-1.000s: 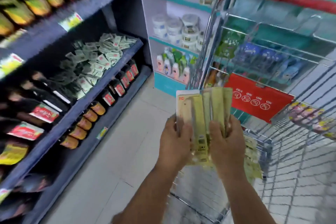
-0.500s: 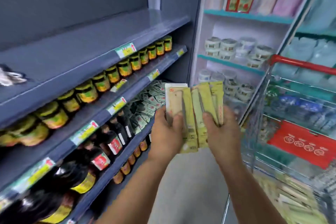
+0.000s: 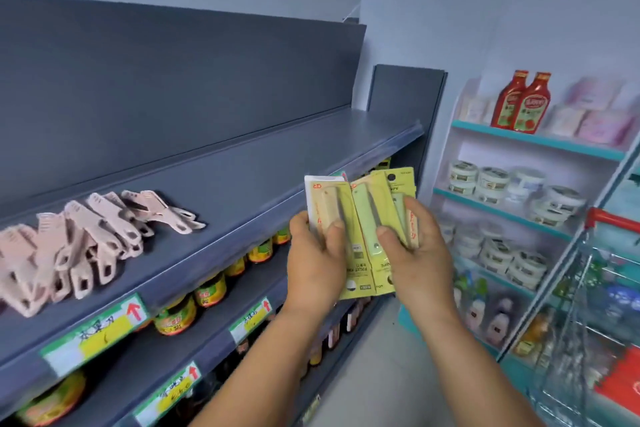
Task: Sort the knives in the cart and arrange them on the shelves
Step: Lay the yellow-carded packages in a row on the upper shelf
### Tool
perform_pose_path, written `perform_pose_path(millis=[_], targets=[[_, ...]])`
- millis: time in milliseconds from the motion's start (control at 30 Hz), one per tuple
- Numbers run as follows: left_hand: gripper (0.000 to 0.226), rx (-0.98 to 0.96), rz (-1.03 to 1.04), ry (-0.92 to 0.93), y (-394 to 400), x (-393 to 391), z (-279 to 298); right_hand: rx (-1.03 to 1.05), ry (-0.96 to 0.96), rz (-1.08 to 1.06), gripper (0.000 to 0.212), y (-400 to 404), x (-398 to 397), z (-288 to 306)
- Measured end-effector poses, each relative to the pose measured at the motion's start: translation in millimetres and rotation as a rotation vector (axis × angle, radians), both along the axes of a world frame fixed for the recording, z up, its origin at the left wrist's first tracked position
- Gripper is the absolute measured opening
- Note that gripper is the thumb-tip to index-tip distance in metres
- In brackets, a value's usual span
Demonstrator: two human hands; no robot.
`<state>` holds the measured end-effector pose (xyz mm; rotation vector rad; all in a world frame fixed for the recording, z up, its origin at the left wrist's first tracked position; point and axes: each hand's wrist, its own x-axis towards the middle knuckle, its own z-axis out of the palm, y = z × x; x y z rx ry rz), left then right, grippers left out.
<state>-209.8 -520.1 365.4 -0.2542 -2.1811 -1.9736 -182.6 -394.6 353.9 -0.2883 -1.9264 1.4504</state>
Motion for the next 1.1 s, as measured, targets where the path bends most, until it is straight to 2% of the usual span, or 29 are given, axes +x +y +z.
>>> perform_pose_path(millis=[167,333,467,667,833,1033,1100], targets=[[0.045,-0.023,0.044,0.043,-24.3,-36.5,18.8,0.019,0.02,0.094,0.05,-19.0,-44.3,20.8],[0.032,-0.105,0.169,0.125,-36.5,-86.1,29.0,0.12,0.012,0.197,0.052,-33.3,-105.4,31.8],[0.039,-0.204,0.272,0.108,-35.0,-144.4,34.3,0.14,0.0,0.284,0.052,-23.8,-176.4,37.1],[0.042,-0.288,0.443,-0.071,-17.6,-241.2,27.5,0.219,-0.116,0.373,0.054,-1.4,-291.6,37.9],[0.043,-0.437,0.613,-0.209,-7.8,-301.3,14.8,0.338,-0.226,0.459,0.058,1.0,-370.2,33.5],[0.04,-0.71,0.721,-0.407,-0.8,-332.8,5.4,0.498,-0.409,0.532,0.059,1.1,-420.6,19.4],[0.038,-0.777,0.72,-0.413,0.5,-336.5,3.5,0.579,-0.465,0.522,0.057,1.9,-429.2,15.1]])
